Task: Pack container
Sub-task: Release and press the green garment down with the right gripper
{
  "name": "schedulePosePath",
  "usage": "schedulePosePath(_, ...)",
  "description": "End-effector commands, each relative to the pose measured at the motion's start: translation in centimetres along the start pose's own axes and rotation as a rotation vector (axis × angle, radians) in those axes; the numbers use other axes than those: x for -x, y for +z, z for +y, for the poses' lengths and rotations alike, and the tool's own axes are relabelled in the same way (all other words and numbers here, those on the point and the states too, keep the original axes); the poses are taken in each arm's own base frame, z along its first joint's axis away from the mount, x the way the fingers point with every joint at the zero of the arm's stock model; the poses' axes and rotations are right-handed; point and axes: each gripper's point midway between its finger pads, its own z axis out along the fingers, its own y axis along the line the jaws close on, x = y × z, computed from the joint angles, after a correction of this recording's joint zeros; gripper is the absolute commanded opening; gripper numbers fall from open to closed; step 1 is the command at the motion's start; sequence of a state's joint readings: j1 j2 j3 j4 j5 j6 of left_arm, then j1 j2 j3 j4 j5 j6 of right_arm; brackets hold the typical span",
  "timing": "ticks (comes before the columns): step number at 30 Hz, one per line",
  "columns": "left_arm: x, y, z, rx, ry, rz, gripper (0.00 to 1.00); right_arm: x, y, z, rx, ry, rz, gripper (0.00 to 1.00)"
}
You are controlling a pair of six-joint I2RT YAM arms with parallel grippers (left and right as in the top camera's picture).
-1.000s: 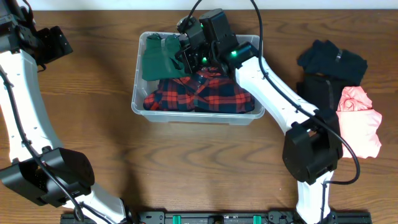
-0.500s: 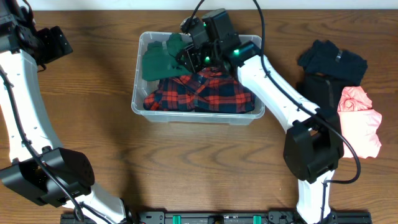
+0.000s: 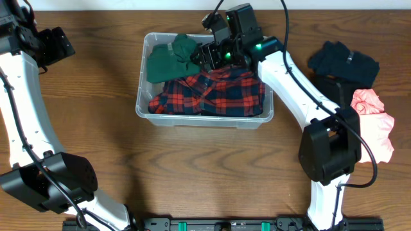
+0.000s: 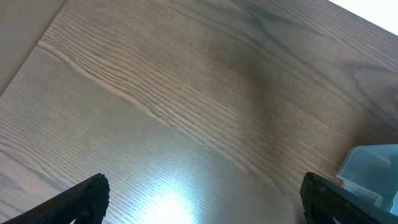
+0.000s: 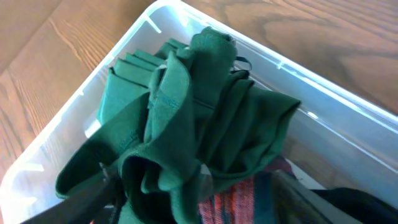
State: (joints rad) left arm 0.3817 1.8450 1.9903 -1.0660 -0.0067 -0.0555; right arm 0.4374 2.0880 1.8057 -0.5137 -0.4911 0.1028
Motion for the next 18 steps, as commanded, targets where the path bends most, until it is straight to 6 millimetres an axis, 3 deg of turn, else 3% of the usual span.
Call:
schedulePosePath(1, 0.0, 0.2, 0.1, 0.003, -0.010, 0.003, 0.98, 2.1, -2.1, -0.2, 0.008, -0.012, -0.053, 0.80)
schedulePosePath(4, 0.0, 0.2, 0.1, 0.003, -0.010, 0.003, 0.98, 3.3, -4.0, 1.0, 0.037, -0.029, -0.091, 0.85)
schedulePosePath(11, 0.0, 0.2, 0.0, 0.003, -0.010, 0.003, 0.98, 5.6, -7.5, 4.3, 0.063, -0.098, -0.171, 0.67)
schedulePosePath(18, 0.0, 0.2, 0.1, 0.003, -0.010, 0.003, 0.98, 6.3, -7.7, 7.7, 0.173, -0.111, -0.196, 0.60)
